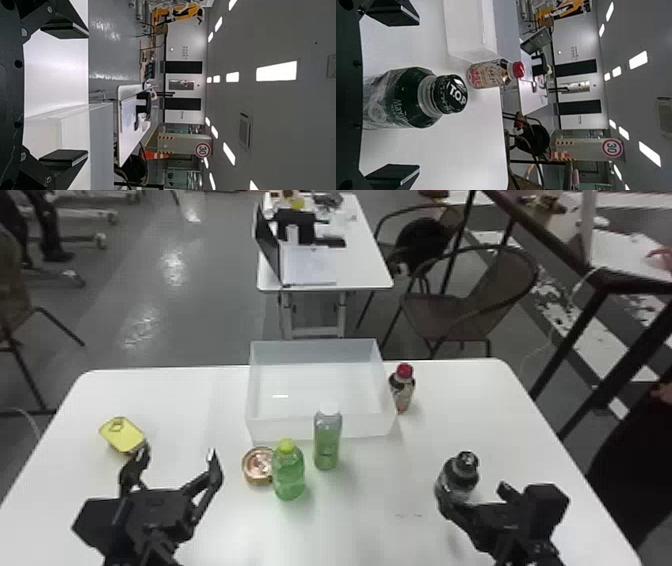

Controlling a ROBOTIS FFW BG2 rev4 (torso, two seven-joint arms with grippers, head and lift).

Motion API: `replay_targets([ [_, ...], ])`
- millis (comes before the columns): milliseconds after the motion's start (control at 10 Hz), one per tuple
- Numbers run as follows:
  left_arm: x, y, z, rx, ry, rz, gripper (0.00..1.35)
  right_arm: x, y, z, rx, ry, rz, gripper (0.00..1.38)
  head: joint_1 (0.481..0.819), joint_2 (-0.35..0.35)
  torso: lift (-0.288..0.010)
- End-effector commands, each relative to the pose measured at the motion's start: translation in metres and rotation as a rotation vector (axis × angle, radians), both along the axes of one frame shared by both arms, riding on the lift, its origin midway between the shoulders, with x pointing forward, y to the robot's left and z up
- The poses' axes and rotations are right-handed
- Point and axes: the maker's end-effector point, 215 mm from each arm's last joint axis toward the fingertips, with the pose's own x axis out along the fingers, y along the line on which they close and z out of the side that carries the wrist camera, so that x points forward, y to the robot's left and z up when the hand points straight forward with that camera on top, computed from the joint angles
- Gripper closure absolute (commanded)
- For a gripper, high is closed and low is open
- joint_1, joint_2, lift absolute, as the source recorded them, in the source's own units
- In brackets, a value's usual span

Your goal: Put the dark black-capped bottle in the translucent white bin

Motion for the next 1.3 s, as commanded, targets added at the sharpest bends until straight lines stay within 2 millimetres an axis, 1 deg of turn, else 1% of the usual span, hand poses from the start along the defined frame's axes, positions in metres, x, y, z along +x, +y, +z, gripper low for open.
replay_targets([
  [0, 0.001, -0.001, 0.0, -0.001, -0.001, -0.001, 0.23, 0.007, 0.006, -0.02, 0.002, 0.045, 0.057, 0.0, 0.695, -0.047, -0.014],
  [200, 0.001, -0.001, 0.0, -0.001, -0.001, -0.001, 0.23, 0.009, 0.007, -0.034, -0.001, 0.073, 0.063, 0.0, 0.695, -0.034, -0.014],
  [400, 0.002, -0.001, 0.001, -0.005, -0.004, 0.001, 0.23, 0.013, 0.004, -0.045, -0.018, 0.096, 0.071, 0.0, 0.695, -0.035, -0.014],
  [700, 0.002, 0.0, 0.001, -0.006, -0.002, 0.003, 0.23, 0.03, -0.004, -0.044, -0.06, 0.086, 0.088, 0.0, 0.695, -0.041, -0.014],
  [800, 0.002, 0.001, 0.001, -0.005, -0.002, 0.004, 0.23, 0.034, -0.004, -0.044, -0.075, 0.084, 0.101, 0.0, 0.695, -0.045, -0.014],
  [900, 0.001, 0.001, 0.001, -0.008, -0.004, 0.005, 0.23, 0.038, 0.0, -0.048, -0.053, 0.089, 0.116, 0.0, 0.695, -0.046, -0.014],
  [1000, 0.0, 0.001, 0.0, -0.01, -0.002, 0.005, 0.23, 0.042, 0.001, -0.051, -0.056, 0.091, 0.13, 0.16, 0.695, -0.042, -0.014],
  [1200, 0.0, 0.003, 0.0, -0.011, -0.002, 0.007, 0.23, 0.055, 0.001, -0.05, -0.072, 0.088, 0.14, 0.4, 0.695, -0.037, -0.014],
])
